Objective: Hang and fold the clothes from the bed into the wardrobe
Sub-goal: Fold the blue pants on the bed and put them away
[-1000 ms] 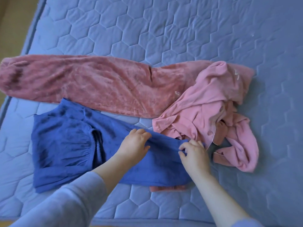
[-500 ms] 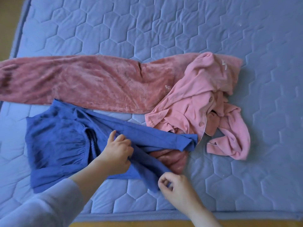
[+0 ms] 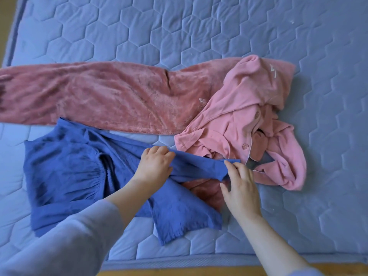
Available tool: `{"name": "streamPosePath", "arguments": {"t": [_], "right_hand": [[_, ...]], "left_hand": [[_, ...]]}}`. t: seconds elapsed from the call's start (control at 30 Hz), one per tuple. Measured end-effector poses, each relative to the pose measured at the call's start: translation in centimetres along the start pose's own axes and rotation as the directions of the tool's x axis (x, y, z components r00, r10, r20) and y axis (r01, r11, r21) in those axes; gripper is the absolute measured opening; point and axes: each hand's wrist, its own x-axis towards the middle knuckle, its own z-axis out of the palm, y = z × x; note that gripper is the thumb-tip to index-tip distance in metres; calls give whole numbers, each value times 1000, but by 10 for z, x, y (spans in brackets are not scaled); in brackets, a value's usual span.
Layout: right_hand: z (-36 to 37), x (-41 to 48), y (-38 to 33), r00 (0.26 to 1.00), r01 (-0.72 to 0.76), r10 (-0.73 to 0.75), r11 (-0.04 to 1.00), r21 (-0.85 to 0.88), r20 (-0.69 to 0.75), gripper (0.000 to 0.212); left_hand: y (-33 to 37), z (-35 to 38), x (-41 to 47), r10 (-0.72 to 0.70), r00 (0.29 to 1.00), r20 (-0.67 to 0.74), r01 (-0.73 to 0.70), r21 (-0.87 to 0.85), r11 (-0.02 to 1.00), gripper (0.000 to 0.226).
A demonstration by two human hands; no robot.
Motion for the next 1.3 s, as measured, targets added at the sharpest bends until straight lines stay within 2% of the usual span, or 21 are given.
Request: {"name": "streamPosePath", "arguments": {"t": [0.1,0.27,0.33,0.4,0.5,0.53,0.6,0.7,0.8,0.9,0.97,1.03,1.1,1.13,1.2,1.3], "right_hand": [[5,8,7,998,31,-32,999,-16,-52,55],[6,17,14,986,72,-58,993,88,-159,30],[5,18,16,988,99,-85,990,105,-128,31],[6,16,19,994,105,-101,989,99,-48,44],[8,13,24,998,59,-61,995,80,15,61],[9,13,25,1000,21,-22,996,91,13,59],[7,15,27,999,-32,34,989,142,-16,41],[3,18,28,996,38,-18,971,236,-87,11],[-2,18,26,992,74,-28,919,386,-125,8],[-4,12,24,990,-34,96,874,484,-103,6],[-5,8,20,993,-61,108,818,572,-49,10],[-8,7,16,998,-67,38,754,654,58,21],[-6,6,14,992,-22,-57,805,592,115,20],[-5,4,13,991,-25,-54,831,555,126,19],[-4,2,13,992,-76,8,833,547,125,26],[-11,-4,8,971,-238,176,710,663,160,15]], "left_hand": [[8,0,17,36,999,18,-37,57,998,44],[12,1,31,109,990,89,-124,182,975,43],[15,-2,30,181,983,39,-185,215,959,35],[20,-4,29,289,957,-39,-274,223,936,29],[37,-4,30,399,913,-90,-374,208,904,32],[45,-3,32,426,898,-106,-400,200,894,33],[59,-2,37,459,881,-116,-440,158,884,33],[76,-2,42,432,895,-114,-421,112,900,30],[81,-5,44,387,907,-165,-399,-48,916,9],[76,-17,45,251,947,-200,-301,-285,910,12],[70,-32,43,140,961,-238,-230,-406,884,11],[66,-48,41,134,956,-261,-239,-429,871,15],[64,-64,41,176,944,-279,-284,-421,861,19],[63,-71,41,197,938,-287,-307,-413,857,20],[62,-83,43,222,929,-295,-331,-398,856,21],[59,-94,43,218,919,-327,-341,-385,858,11]]}}
